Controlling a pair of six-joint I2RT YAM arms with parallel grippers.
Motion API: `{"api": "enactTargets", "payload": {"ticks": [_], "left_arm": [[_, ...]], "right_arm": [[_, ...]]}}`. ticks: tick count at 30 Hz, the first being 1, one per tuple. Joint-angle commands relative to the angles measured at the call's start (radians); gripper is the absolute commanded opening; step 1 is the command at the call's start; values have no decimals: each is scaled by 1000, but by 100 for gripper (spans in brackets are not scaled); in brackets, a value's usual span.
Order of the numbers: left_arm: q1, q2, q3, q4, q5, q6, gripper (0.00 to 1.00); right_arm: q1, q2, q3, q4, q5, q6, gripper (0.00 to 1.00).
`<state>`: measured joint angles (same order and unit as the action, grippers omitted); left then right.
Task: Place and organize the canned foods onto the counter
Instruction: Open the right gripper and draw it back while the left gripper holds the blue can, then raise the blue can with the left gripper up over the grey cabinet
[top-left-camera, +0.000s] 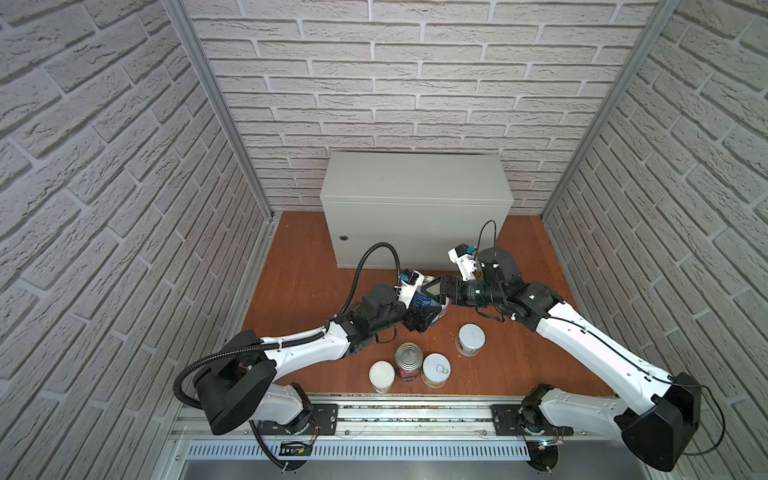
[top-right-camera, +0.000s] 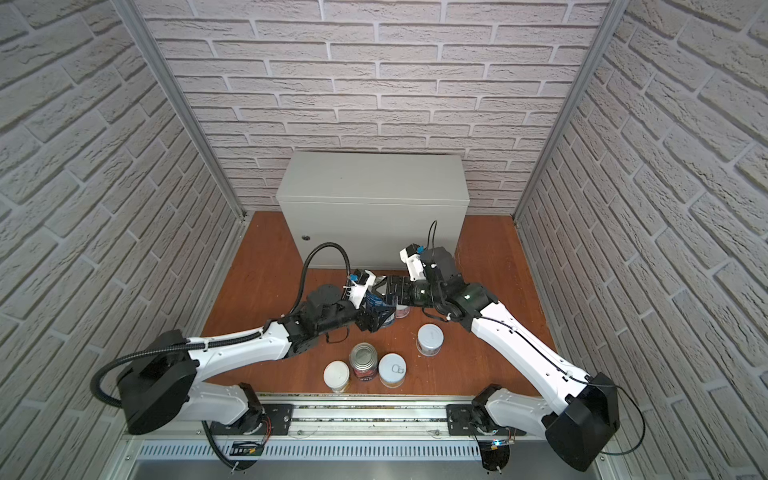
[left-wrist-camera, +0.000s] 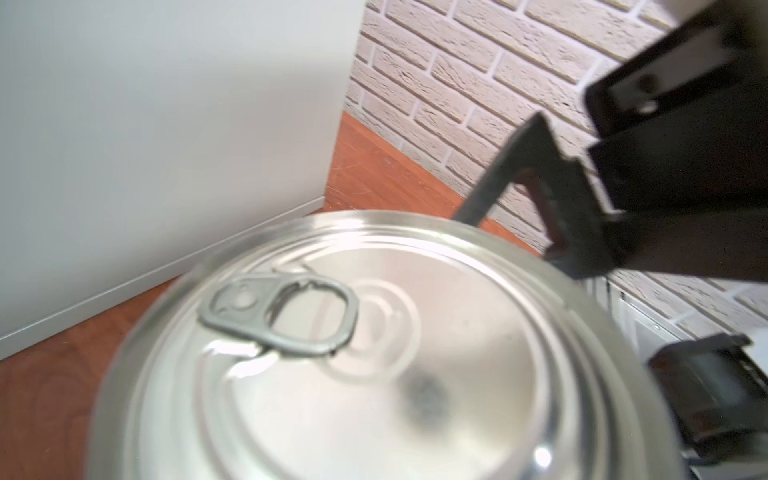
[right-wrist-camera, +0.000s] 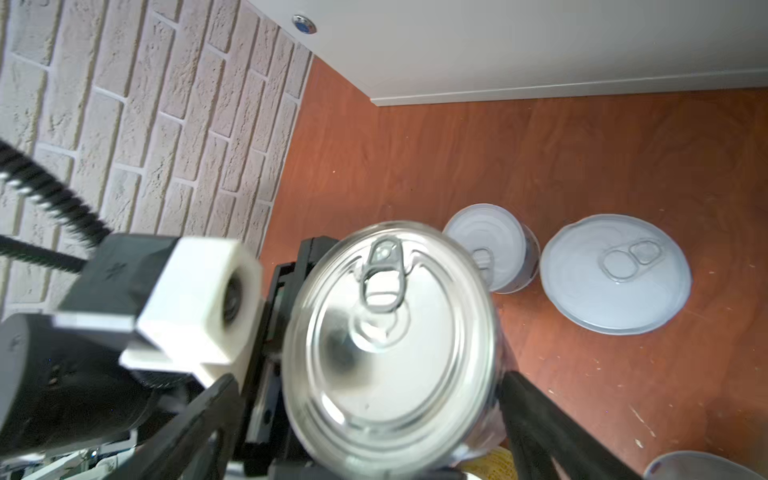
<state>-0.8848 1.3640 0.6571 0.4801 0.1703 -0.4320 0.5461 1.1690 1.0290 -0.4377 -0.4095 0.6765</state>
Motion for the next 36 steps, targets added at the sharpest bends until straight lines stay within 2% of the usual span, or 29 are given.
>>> {"api": "enactTargets", "payload": {"ticks": [1,6,17,29,36], "left_arm": [[5,-33,25,160,-15,-15,55],[7,-31,26,163,-16,-14,54],[16,-51,32,135,-27,-14,54],[28,-79,68,48,-71,21,54],[33,-72,161,-16,-95,53,54]], "right_arm": [[14,-32,6,62,-68,-8,98],[14,-32,6,53,-54,-5,98],[13,-106,-30,1,52,-23,98],[14,-299,-205,-30,150,-43,98],[15,-395,-281,-51,206,-28,97]]}}
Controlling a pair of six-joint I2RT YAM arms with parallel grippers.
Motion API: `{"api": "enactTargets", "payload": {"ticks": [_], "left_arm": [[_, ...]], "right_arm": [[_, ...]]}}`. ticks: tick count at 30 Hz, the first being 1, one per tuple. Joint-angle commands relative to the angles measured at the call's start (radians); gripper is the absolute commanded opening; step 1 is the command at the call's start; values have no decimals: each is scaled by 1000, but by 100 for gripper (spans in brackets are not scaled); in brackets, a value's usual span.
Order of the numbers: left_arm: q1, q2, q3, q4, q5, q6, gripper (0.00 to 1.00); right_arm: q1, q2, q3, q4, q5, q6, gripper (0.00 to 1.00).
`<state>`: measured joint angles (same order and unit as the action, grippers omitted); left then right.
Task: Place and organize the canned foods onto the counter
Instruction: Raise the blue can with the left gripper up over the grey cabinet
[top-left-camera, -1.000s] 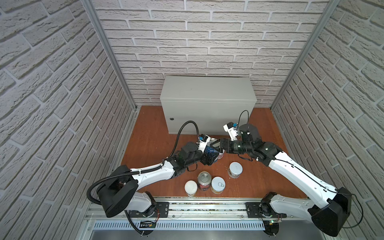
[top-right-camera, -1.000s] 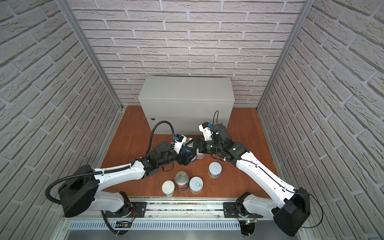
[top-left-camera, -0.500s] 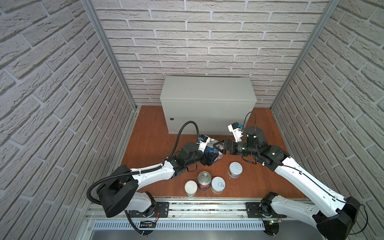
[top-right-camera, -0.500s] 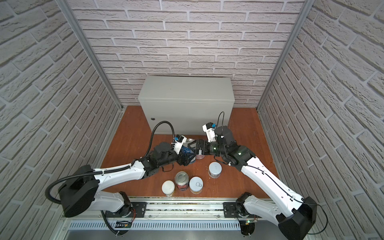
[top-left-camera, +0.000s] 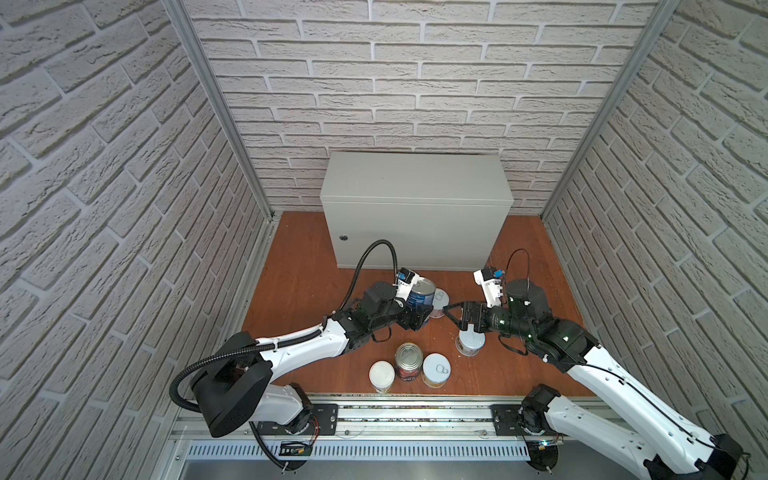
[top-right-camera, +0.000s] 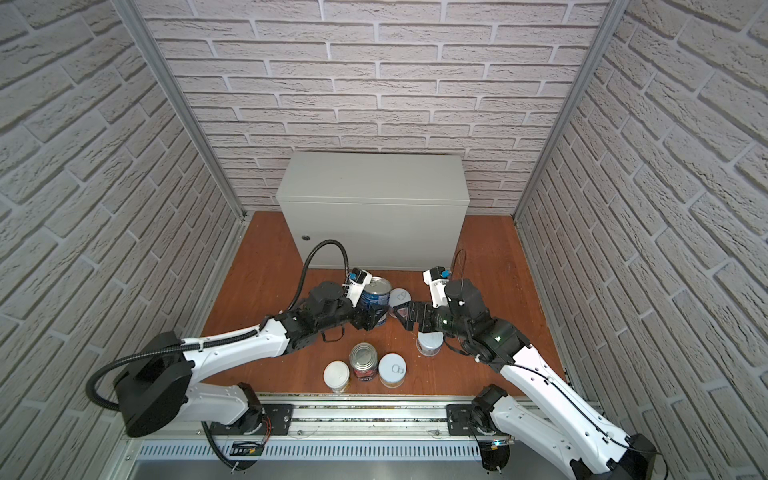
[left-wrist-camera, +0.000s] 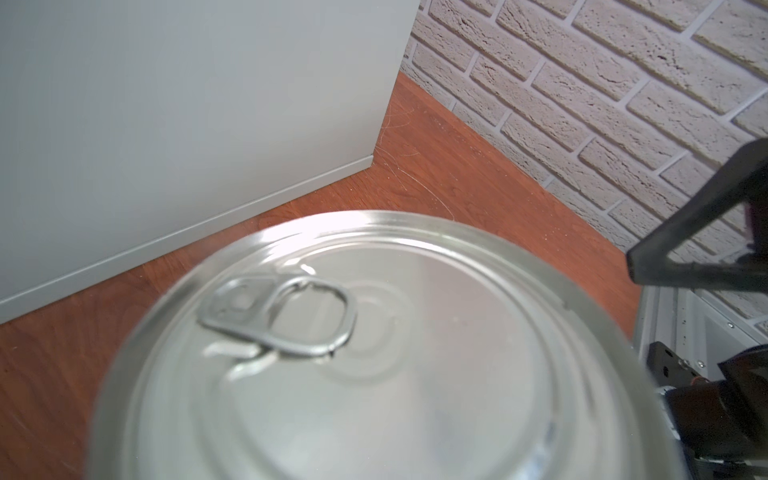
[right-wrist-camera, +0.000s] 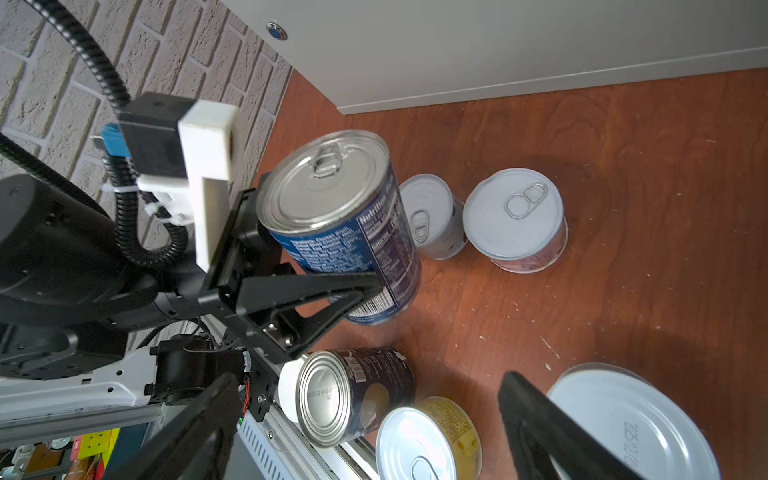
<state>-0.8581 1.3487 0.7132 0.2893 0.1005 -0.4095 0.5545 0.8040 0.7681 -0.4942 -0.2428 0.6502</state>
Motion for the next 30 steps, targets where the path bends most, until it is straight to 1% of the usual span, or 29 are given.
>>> {"api": "enactTargets", "payload": {"ticks": [1,6,16,22,30], "left_arm": [[8,-56,120,163,-36,36,54],[10,-53,190,141,-63,53,54],[12,-48,370,8,-65,117,54],[13,-53,465,-75,-80,171,55],[13,-48,602,-133,-90,252,55]], "right_arm": [[7,-41,-30,5,45,0,97],[7,-106,-90,28,57,24,97],[7,-225,-178,36,70,41,98],[7,-246,-200,36,78,42,97],[7,-250,-205,30,77,38,97]]}}
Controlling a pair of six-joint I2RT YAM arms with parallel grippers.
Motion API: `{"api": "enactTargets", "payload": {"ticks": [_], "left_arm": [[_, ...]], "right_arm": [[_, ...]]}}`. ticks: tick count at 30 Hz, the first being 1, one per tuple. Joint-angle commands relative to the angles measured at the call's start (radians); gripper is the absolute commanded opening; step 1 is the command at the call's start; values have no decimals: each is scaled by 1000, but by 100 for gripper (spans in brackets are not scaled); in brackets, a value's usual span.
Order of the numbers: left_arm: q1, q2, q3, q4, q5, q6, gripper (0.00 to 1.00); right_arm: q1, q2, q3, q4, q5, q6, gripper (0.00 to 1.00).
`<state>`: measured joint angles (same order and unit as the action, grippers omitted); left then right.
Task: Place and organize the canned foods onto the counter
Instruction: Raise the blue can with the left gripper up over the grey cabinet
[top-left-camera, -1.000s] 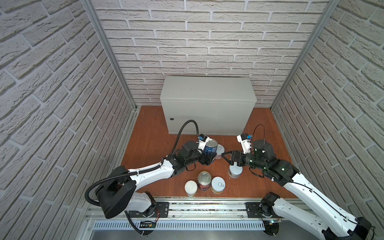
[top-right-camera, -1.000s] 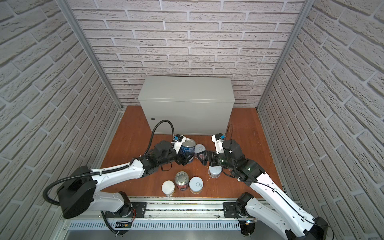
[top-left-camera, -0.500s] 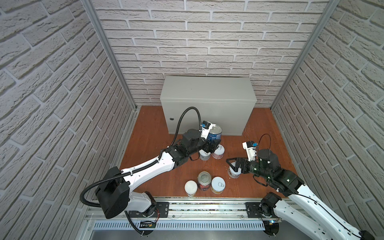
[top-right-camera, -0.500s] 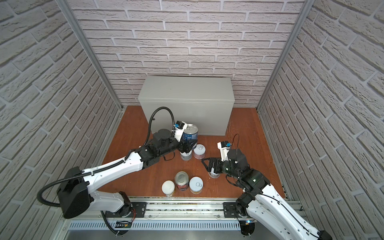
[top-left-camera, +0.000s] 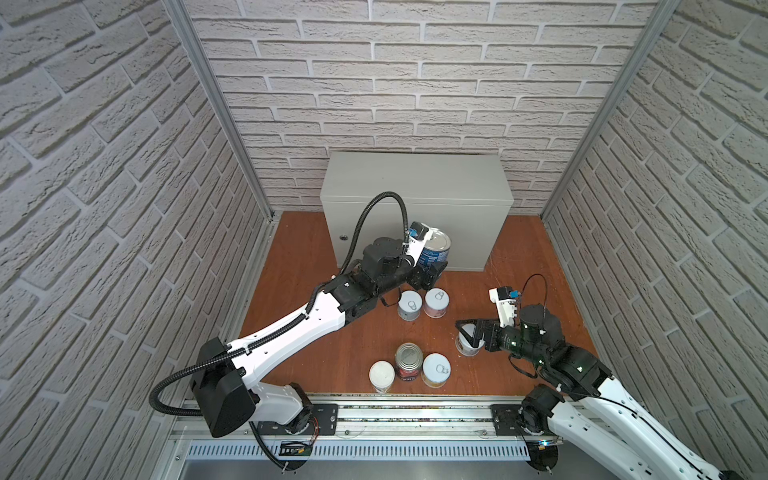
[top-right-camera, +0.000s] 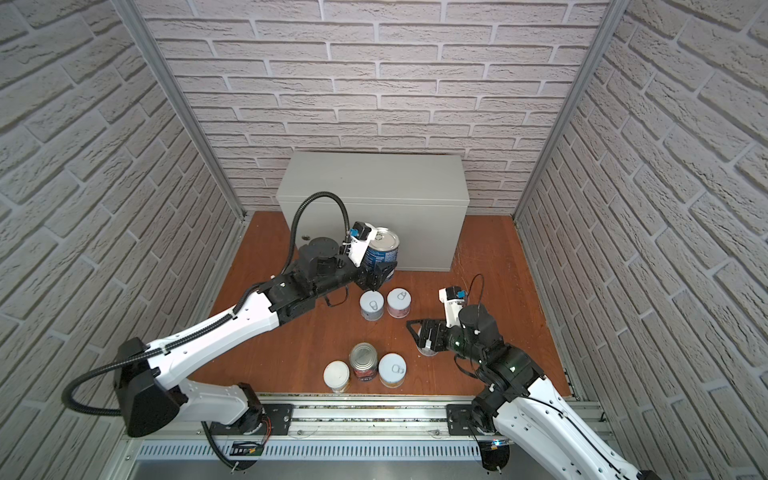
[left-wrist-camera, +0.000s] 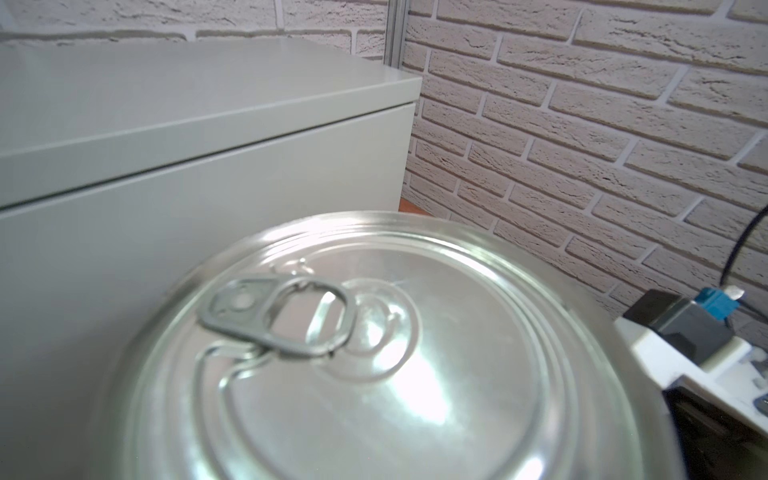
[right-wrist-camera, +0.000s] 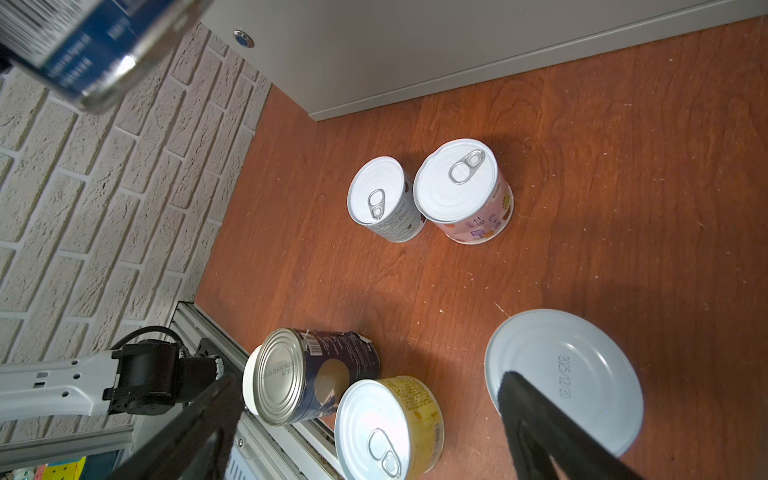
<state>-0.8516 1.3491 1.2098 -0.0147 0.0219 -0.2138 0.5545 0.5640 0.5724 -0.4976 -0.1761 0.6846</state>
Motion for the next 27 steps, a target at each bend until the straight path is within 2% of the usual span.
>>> {"api": "enactTargets", "payload": {"ticks": [1,10,27], "left_arm": [[6,-48,124,158,-11,72,55],[8,-52,234,86,-61,206,55],[65,26,480,-33,-51,327,57]], "right_arm": [[7,-14,-9,29,13,4,97],[6,-43,-21,18,23,7,97],[7,-21,-32,50,25,22,97]]}}
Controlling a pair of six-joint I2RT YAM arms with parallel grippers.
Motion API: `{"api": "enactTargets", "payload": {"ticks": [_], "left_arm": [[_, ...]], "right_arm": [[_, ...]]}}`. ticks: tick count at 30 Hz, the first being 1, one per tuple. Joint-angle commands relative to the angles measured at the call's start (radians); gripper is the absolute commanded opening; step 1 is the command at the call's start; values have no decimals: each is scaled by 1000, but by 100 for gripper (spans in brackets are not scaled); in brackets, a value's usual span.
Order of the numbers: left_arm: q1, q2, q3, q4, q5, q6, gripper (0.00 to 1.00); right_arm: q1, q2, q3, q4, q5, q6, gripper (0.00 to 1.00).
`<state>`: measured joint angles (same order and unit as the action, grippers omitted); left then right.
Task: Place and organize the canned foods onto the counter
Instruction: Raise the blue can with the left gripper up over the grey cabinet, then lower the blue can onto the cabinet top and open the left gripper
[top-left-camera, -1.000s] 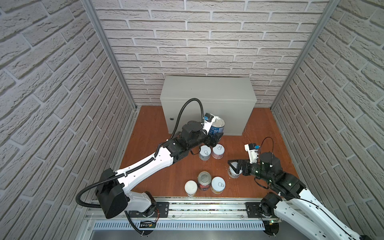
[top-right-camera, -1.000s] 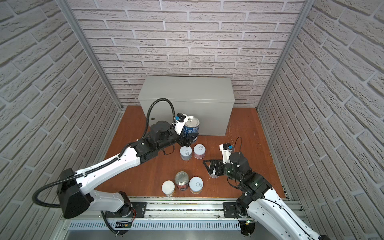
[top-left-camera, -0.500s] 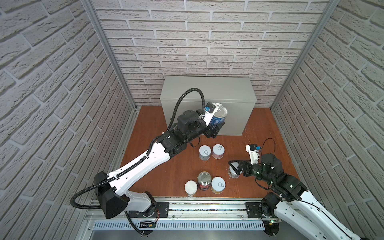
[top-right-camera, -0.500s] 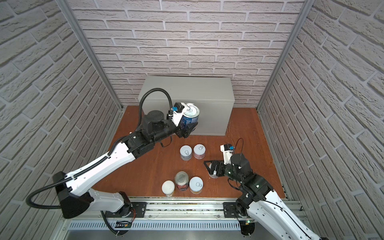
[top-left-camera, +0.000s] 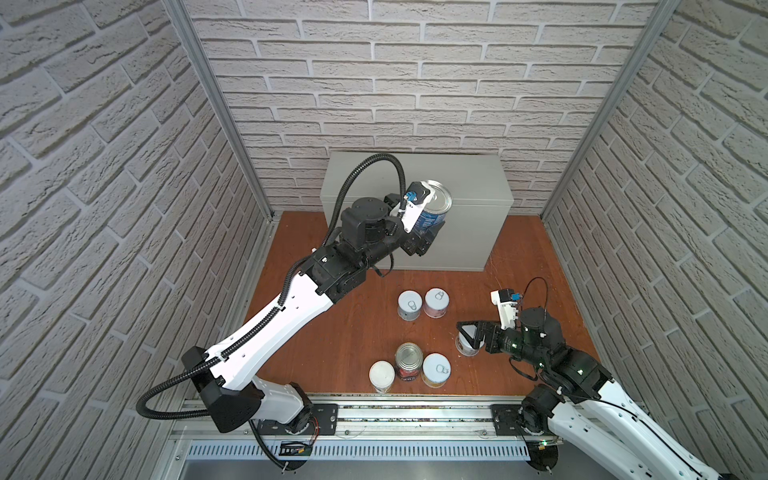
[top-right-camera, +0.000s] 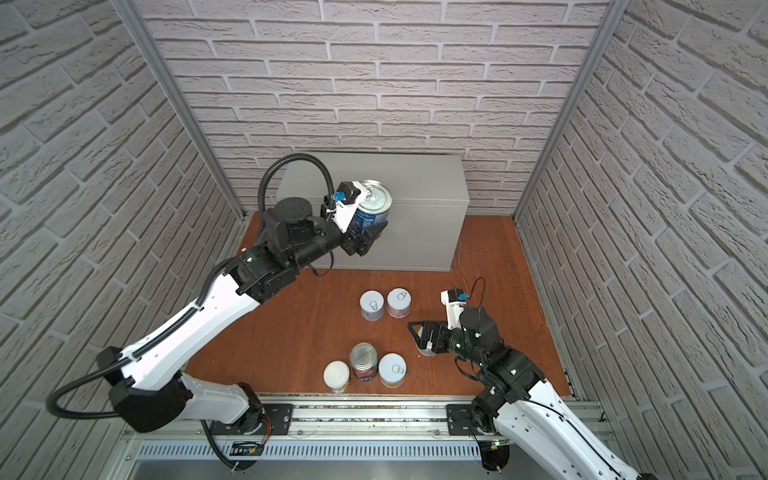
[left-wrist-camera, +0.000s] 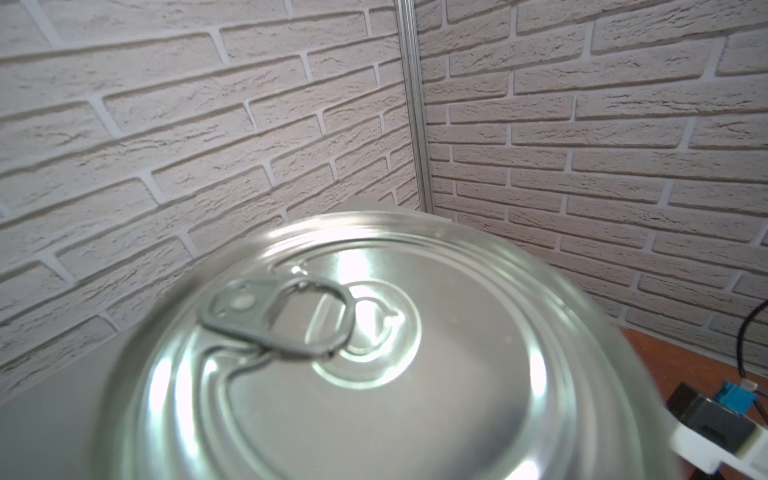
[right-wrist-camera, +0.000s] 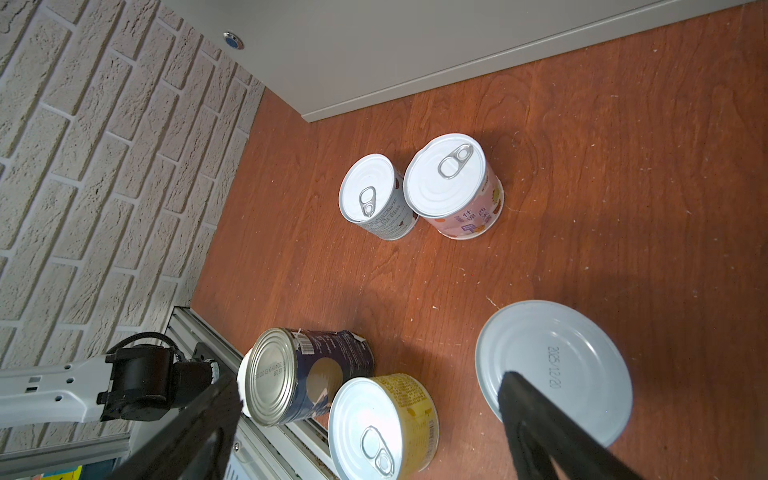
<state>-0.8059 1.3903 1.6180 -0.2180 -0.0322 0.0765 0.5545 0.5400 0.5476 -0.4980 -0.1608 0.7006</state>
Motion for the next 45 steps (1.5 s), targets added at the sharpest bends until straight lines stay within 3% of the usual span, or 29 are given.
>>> {"api": "enactTargets", "payload": {"ticks": [1,14,28,34,45], "left_arm": [[30,-13,75,177,6,31,57],[246,79,223,191,110,-33,57],[468,293,467,149,263,-128,57],[563,408,548,220,360,-233,57],[636,592,706,237,335,-293,57]], "right_arm": [[6,5,-9,51,9,8,97],[6,12,-16,53,13,21,97],[6,-9,-37,41,41,45,97],[6,-9,-46,49,42,50,97],[7,-48,-46,-5,60,36,97]]}}
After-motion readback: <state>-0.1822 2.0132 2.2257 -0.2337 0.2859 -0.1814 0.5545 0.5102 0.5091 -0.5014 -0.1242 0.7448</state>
